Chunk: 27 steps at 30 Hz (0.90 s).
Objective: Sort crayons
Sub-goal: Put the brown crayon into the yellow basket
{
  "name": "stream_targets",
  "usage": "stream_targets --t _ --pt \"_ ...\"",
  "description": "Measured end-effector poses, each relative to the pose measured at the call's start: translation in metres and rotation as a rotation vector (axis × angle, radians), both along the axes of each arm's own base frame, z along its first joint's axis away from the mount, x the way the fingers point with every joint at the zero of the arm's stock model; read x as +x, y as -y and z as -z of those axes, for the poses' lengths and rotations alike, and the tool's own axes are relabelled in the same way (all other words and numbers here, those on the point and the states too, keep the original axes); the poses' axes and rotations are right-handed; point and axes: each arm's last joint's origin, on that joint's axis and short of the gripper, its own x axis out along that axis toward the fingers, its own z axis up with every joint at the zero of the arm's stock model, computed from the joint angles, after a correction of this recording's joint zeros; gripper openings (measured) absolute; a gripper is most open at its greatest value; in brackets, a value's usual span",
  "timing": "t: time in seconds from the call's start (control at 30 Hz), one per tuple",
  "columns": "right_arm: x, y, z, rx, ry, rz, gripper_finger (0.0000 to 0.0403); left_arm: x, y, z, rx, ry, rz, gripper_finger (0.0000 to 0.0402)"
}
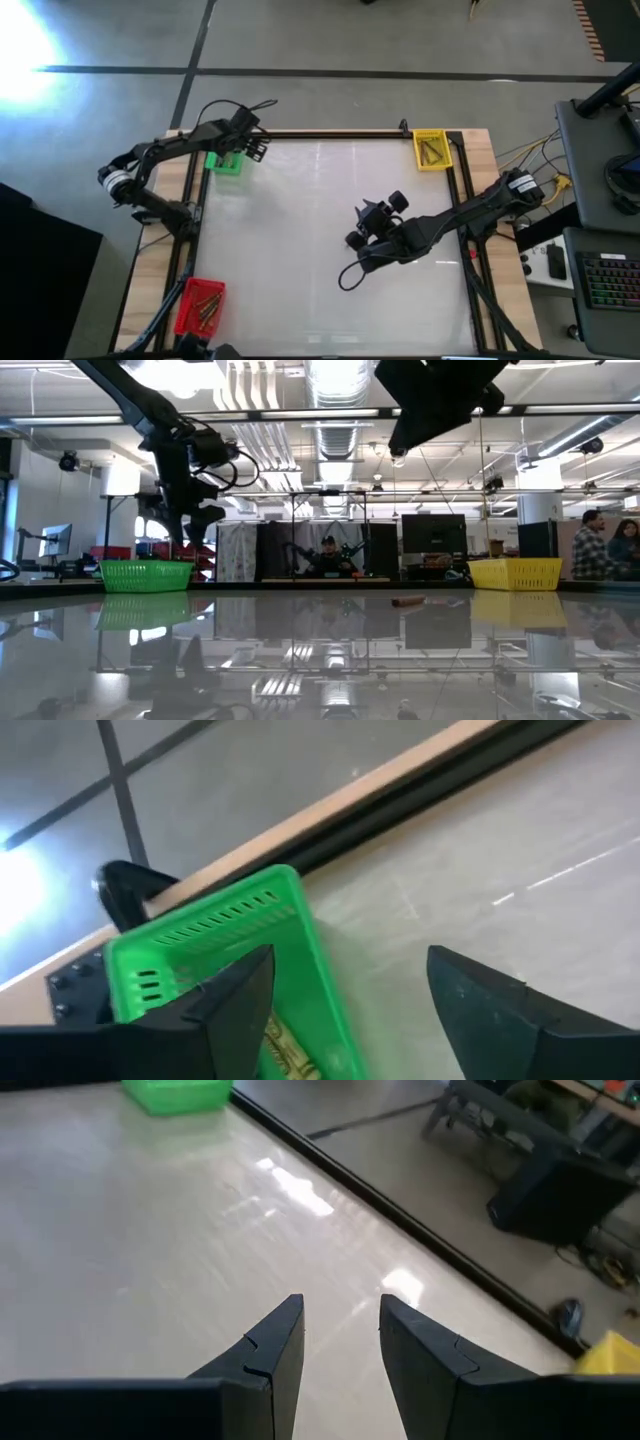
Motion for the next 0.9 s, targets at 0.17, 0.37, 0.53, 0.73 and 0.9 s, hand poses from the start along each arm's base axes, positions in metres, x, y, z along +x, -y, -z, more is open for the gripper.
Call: stream_targets --t 0.17,0.37,0.53,0.73,0.9 --pt "-0.018 0.004 0.007 0.119 -0.014 0.137 0.0123 0.001 0.017 -0.016 0.025 0.079 0.094 0.0253" --pt "-0.03 0.005 0.028 0.389 0.007 0.366 0.0123 0.02 0.075 -0.026 0.154 0.342 0.456 0.0252" --pt "-0.029 0.015 0.039 0.516 -0.073 0.441 0.0123 0.026 0.137 -0.002 0.173 0.597 0.785 0.0251" --pt "-0.032 0.035 0.055 0.586 -0.027 0.609 0.0123 0.02 0.191 0.03 0.165 0.814 1.002 0.0251" --pt "-0.03 0.047 0.08 0.711 0.049 0.645 0.0123 0.012 0.218 0.045 0.162 0.887 1.076 0.0251"
